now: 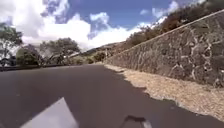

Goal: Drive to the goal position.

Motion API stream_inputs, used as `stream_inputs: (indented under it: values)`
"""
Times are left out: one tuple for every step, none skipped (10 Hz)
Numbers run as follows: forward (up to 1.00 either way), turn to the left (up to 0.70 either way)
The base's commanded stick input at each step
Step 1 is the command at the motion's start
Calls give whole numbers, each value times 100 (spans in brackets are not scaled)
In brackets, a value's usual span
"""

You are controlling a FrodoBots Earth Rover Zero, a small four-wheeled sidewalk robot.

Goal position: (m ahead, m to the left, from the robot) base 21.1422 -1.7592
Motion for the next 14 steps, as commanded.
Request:
stream_inputs:
  values:
    - [45,27]
    - [45,27]
    - [45,15]
    - [45,8]
    - [45,1]
    - [45,0]
    - [45,0]
    - [45,0]
    - [45,0]
    - [45,0]
    - [45,0]
    - [45,0]
    - [45,0]
    - [45,0]
